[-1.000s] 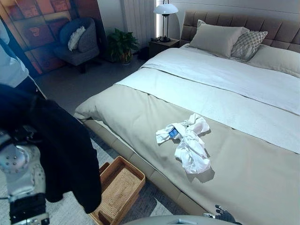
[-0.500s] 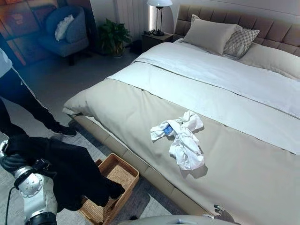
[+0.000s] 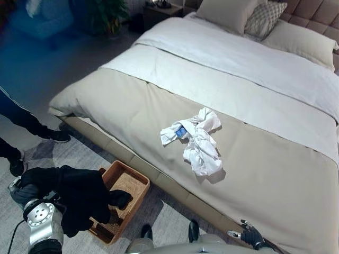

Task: Pick up clothes into the bucket

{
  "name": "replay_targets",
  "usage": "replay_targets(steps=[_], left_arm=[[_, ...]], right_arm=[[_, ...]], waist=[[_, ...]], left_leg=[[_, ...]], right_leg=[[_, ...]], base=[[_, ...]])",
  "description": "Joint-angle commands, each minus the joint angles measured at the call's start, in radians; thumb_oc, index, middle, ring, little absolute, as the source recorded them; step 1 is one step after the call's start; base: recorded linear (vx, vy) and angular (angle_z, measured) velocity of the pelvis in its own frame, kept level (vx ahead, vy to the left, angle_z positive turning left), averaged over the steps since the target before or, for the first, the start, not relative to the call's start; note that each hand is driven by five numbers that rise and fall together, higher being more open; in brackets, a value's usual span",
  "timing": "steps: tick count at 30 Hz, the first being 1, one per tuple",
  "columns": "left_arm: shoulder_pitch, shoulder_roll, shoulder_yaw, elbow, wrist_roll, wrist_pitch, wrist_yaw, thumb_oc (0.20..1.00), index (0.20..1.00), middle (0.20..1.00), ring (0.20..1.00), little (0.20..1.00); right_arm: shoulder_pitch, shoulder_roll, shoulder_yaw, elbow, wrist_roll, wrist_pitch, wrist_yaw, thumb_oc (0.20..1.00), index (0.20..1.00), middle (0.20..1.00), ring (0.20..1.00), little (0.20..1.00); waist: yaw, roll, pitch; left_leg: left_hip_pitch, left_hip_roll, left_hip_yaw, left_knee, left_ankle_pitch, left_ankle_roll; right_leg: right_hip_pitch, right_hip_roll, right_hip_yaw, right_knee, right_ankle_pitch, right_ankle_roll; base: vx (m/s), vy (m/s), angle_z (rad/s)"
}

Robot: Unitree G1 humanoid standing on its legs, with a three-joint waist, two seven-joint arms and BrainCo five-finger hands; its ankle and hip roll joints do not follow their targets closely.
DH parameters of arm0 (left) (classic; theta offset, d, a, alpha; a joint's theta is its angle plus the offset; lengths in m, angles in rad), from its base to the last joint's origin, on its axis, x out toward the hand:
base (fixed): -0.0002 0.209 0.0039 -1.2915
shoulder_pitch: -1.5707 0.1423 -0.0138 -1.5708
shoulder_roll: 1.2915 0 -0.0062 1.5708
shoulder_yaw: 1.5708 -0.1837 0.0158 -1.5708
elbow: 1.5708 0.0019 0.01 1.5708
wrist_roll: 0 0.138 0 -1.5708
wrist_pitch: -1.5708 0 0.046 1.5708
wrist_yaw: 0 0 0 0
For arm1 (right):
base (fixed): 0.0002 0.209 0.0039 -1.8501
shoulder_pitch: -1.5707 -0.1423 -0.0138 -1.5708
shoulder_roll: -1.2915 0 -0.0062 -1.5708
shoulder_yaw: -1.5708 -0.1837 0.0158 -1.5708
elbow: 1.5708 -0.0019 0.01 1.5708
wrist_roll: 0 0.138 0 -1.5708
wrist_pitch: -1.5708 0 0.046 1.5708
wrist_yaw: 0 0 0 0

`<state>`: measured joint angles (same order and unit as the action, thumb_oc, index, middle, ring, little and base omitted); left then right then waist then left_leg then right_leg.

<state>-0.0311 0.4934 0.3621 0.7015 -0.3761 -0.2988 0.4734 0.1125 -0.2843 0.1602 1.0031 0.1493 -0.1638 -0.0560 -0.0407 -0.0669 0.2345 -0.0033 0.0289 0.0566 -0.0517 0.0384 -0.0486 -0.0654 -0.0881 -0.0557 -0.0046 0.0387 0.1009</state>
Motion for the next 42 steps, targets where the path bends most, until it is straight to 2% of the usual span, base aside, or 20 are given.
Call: replay_targets(steps=[1,5,10,15,16,19,20,21,27,32,40,42], left_arm=[[-0.086,0.099,-0.022,-0.003,0.036,-0.058,0.019,0.200,0.200,0.200,0.200,0.200],[-0.130,0.127,-0.070,0.038,0.053,-0.053,0.016,0.200,0.200,0.200,0.200,0.200],[-0.181,0.203,-0.146,0.054,0.103,-0.042,0.013,0.200,0.200,0.200,0.200,0.200],[-0.292,0.244,-0.226,0.103,0.118,-0.022,0.009,0.200,0.200,0.200,0.200,0.200],[-0.292,0.244,-0.227,0.103,0.118,-0.022,0.009,0.200,0.200,0.200,0.200,0.200],[-0.360,0.274,-0.265,0.130,0.123,-0.008,0.025,0.200,0.200,0.200,0.200,0.200],[-0.374,0.279,-0.274,0.130,0.125,-0.002,0.026,0.551,0.551,0.551,0.551,0.551],[-0.385,0.281,-0.278,0.133,0.121,0.004,0.027,1.000,1.000,1.000,1.000,1.000],[-0.459,0.293,-0.306,0.189,0.145,0.053,0.029,1.000,1.000,1.000,1.000,1.000],[-0.460,0.262,-0.299,0.235,0.155,0.106,0.021,1.000,1.000,1.000,1.000,1.000],[-0.358,0.164,-0.235,0.253,0.126,0.122,0.024,1.000,1.000,1.000,1.000,1.000],[-0.283,0.097,-0.212,0.242,0.107,0.125,0.023,1.000,1.000,1.000,1.000,1.000]], right_arm=[[-0.044,-0.005,0.048,-0.038,0.037,-0.049,-0.030,1.000,1.000,1.000,1.000,1.000],[-0.064,-0.014,0.047,-0.050,0.056,-0.062,-0.049,1.000,1.000,1.000,1.000,1.000],[-0.114,-0.036,0.058,-0.100,0.107,-0.094,-0.068,1.000,1.000,1.000,1.000,1.000],[-0.125,-0.048,0.045,-0.165,0.168,-0.123,-0.083,1.000,1.000,1.000,1.000,1.000],[-0.125,-0.048,0.045,-0.165,0.168,-0.123,-0.083,1.000,1.000,1.000,1.000,1.000],[-0.149,-0.044,0.020,-0.173,0.221,-0.143,-0.116,1.000,1.000,1.000,1.000,1.000],[-0.156,-0.042,0.018,-0.177,0.227,-0.146,-0.120,1.000,1.000,1.000,1.000,1.000],[-0.161,-0.041,0.016,-0.174,0.232,-0.145,-0.126,1.000,1.000,1.000,1.000,1.000],[-0.187,-0.035,0.017,-0.179,0.246,-0.147,-0.148,1.000,1.000,1.000,1.000,1.000],[-0.193,-0.031,0.022,-0.168,0.244,-0.136,-0.148,1.000,1.000,1.000,1.000,1.000],[-0.198,-0.046,0.022,-0.185,0.231,-0.123,-0.140,1.000,1.000,1.000,1.000,1.000],[-0.202,-0.060,0.014,-0.202,0.221,-0.114,-0.137,1.000,1.000,1.000,1.000,1.000]], waist=[[-0.020,-0.030,0.035],[-0.025,-0.045,0.076],[-0.039,-0.094,0.150],[-0.063,-0.119,0.196],[-0.063,-0.119,0.195],[-0.082,-0.141,0.227],[-0.084,-0.147,0.233],[-0.086,-0.151,0.238],[-0.096,-0.169,0.276],[-0.094,-0.170,0.285],[-0.077,-0.138,0.285],[-0.060,-0.110,0.285]], left_leg=[[-0.083,-0.044,-0.028,0.149,-0.107,0.013],[-0.160,-0.043,-0.027,0.222,-0.116,0.014],[-0.349,-0.016,-0.015,0.440,-0.175,0.023],[-0.532,-0.013,-0.030,0.646,-0.259,0.053],[-0.533,-0.013,-0.030,0.646,-0.259,0.053],[-0.645,-0.005,-0.024,0.748,-0.292,0.067],[-0.670,-0.003,-0.023,0.766,-0.298,0.070],[-0.691,0.002,-0.021,0.778,-0.301,0.072],[-0.737,0.011,-0.017,0.803,-0.310,0.079],[-0.728,0.012,-0.005,0.799,-0.318,0.086],[-0.646,-0.011,-0.004,0.723,-0.297,0.082],[-0.590,-0.027,-0.010,0.662,-0.272,0.075]], right_leg=[[-0.083,-0.071,-0.008,0.107,-0.005,0.059],[-0.137,-0.077,0.001,0.121,0.009,0.058],[-0.276,-0.068,0.060,0.175,0.029,0.061],[-0.433,-0.053,0.095,0.335,-0.016,0.053],[-0.434,-0.053,0.095,0.335,-0.016,0.053],[-0.539,-0.034,0.115,0.399,-0.024,0.052],[-0.559,-0.031,0.119,0.401,-0.021,0.053],[-0.578,-0.027,0.119,0.404,-0.021,0.056],[-0.620,-0.016,0.130,0.398,-0.007,0.064],[-0.617,-0.016,0.139,0.385,-0.001,0.067],[-0.565,-0.036,0.136,0.357,-0.006,0.062],[-0.517,-0.049,0.125,0.336,-0.005,0.057]], base=[[-0.13,0.026,-0.09],[-0.11,0.006,-0.10],[-0.13,0.016,-0.12],[-0.09,0.060,-0.17],[-0.09,0.075,0.09],[-0.08,0.069,0.04],[-0.09,0.071,-0.16],[-0.05,0.033,-0.21],[-0.02,0.030,-0.09],[0.02,0.033,-0.07],[0.03,0.003,0.02],[0.04,-0.058,-0.04]])
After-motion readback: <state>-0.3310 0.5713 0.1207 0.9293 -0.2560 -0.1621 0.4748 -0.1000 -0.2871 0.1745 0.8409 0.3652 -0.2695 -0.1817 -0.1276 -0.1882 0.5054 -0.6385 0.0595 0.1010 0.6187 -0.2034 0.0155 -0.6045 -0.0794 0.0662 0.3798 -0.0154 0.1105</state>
